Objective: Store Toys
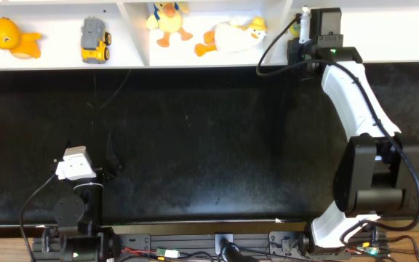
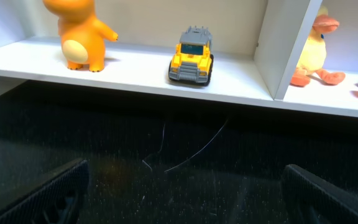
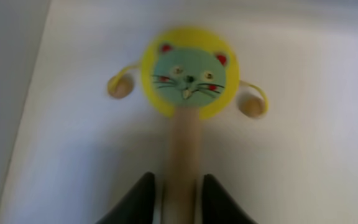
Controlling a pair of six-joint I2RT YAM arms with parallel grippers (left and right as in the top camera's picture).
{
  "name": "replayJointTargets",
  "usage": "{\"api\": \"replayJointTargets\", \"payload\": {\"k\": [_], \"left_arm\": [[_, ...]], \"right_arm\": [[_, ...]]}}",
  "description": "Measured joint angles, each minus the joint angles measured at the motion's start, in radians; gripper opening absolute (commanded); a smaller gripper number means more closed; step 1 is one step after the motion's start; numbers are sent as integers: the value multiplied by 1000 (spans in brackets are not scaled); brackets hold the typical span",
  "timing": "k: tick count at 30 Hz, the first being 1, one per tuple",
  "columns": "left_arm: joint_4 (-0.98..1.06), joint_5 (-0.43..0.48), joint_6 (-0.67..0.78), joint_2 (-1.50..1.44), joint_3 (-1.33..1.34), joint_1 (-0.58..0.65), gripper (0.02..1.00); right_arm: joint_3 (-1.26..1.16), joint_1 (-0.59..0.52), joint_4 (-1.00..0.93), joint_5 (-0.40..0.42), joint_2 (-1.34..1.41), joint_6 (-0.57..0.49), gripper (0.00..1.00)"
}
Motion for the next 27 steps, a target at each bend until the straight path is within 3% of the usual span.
{"api": "replayJointTargets", "payload": {"k": [4, 9, 14, 17, 27], "left_arm": [[0, 0, 0, 0, 0, 0, 998], [0, 0, 0, 0, 0, 0, 998], [0, 0, 0, 0, 0, 0, 998], [0, 0, 0, 0, 0, 0, 998], [0, 0, 0, 0, 0, 0, 998]], "right_arm": [[1, -1, -1, -8, 0, 14, 472], [8, -1, -27, -14, 0, 23, 704], [9, -1, -114, -13, -34, 31, 818], [-33, 0, -131, -2, -97, 26, 998], [-324, 27, -200, 42, -487, 31, 998]]}}
